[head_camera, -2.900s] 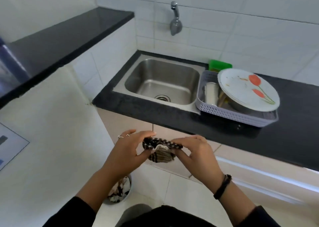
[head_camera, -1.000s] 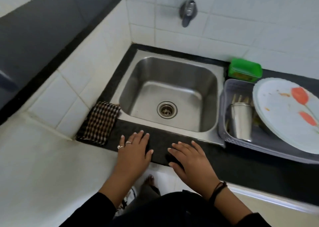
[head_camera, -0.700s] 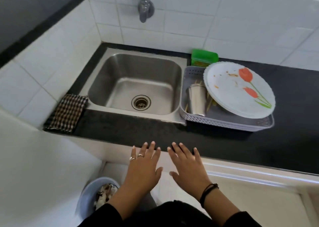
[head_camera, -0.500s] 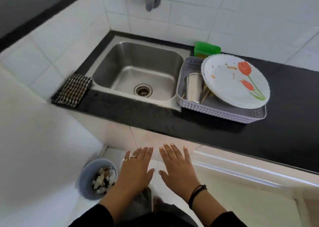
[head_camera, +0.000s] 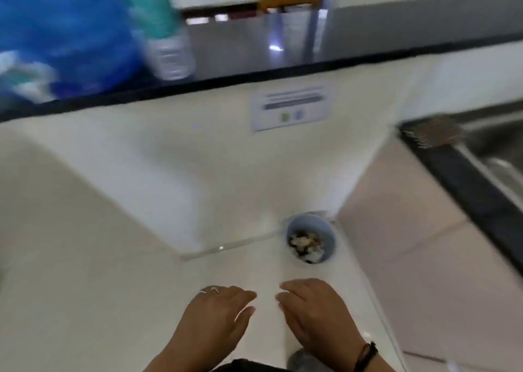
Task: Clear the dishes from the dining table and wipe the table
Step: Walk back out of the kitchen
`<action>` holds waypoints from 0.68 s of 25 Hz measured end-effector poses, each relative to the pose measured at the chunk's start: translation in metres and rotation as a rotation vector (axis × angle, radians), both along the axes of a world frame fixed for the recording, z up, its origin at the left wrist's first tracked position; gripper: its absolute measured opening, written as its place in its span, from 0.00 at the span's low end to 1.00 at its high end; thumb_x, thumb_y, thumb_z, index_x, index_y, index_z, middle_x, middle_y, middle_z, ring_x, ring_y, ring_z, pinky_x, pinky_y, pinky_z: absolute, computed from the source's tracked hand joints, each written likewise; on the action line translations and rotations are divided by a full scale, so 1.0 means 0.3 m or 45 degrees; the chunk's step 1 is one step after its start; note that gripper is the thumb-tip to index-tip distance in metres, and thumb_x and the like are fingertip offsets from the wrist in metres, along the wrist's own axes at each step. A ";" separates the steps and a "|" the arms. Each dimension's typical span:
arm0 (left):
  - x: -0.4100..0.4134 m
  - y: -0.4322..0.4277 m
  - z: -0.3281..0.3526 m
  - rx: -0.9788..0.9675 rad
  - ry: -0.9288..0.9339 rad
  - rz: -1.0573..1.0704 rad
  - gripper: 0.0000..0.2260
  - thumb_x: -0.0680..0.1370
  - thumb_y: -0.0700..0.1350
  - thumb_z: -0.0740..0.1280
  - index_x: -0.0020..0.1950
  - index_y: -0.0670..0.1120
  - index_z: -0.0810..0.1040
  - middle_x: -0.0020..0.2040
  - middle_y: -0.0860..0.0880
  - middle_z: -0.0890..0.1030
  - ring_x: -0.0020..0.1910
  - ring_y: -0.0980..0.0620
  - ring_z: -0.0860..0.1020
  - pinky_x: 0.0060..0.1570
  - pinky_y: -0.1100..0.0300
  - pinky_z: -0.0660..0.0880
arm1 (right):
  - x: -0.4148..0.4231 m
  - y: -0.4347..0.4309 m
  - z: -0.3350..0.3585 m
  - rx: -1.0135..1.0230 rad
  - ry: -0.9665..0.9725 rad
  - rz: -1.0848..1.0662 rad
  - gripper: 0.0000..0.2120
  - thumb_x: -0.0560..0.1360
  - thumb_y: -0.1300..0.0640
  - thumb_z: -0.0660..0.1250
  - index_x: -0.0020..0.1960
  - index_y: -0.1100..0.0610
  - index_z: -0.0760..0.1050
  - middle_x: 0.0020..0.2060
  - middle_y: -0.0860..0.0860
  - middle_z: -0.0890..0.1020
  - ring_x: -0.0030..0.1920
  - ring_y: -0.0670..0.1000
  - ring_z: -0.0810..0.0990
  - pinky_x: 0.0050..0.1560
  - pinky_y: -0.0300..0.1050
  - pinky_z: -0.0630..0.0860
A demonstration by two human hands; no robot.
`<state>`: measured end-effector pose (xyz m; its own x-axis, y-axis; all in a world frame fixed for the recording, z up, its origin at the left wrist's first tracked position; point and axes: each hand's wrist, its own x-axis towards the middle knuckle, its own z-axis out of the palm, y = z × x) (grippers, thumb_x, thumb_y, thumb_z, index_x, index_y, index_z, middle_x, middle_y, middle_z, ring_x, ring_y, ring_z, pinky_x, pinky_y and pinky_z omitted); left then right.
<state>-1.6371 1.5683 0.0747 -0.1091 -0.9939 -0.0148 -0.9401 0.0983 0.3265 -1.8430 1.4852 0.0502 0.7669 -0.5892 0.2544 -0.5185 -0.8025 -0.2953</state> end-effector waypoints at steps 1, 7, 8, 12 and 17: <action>0.131 0.119 0.015 -0.044 0.014 0.178 0.13 0.73 0.55 0.59 0.48 0.57 0.83 0.41 0.61 0.82 0.35 0.57 0.81 0.37 0.66 0.76 | 0.161 0.049 -0.008 -0.030 -0.014 0.118 0.05 0.71 0.55 0.68 0.44 0.50 0.82 0.47 0.47 0.84 0.44 0.49 0.82 0.45 0.41 0.77; 0.731 0.756 0.081 -0.061 0.007 0.940 0.11 0.75 0.54 0.60 0.48 0.56 0.83 0.41 0.60 0.83 0.35 0.55 0.82 0.37 0.59 0.78 | 1.006 0.447 -0.012 0.099 -0.216 0.550 0.06 0.73 0.55 0.67 0.48 0.50 0.82 0.46 0.44 0.83 0.46 0.45 0.80 0.48 0.39 0.73; 0.803 0.838 0.085 -0.051 0.035 1.048 0.11 0.75 0.53 0.61 0.48 0.56 0.83 0.41 0.60 0.83 0.36 0.55 0.82 0.38 0.58 0.78 | 1.113 0.503 -0.007 0.125 -0.220 0.624 0.08 0.75 0.54 0.65 0.49 0.50 0.82 0.46 0.43 0.83 0.46 0.45 0.80 0.47 0.38 0.73; 1.069 1.020 0.068 -0.047 0.126 1.388 0.09 0.75 0.52 0.63 0.49 0.56 0.83 0.44 0.61 0.83 0.35 0.58 0.80 0.42 0.57 0.78 | 1.464 0.585 0.017 0.095 -0.214 0.818 0.09 0.76 0.52 0.63 0.50 0.50 0.82 0.45 0.43 0.83 0.45 0.44 0.80 0.47 0.38 0.72; 1.523 0.906 -0.009 -0.086 0.163 1.379 0.10 0.78 0.54 0.62 0.55 0.57 0.81 0.51 0.62 0.82 0.48 0.58 0.81 0.51 0.60 0.72 | 1.890 0.500 0.001 0.043 -0.220 0.790 0.05 0.73 0.55 0.68 0.47 0.51 0.82 0.43 0.44 0.84 0.40 0.45 0.80 0.41 0.40 0.76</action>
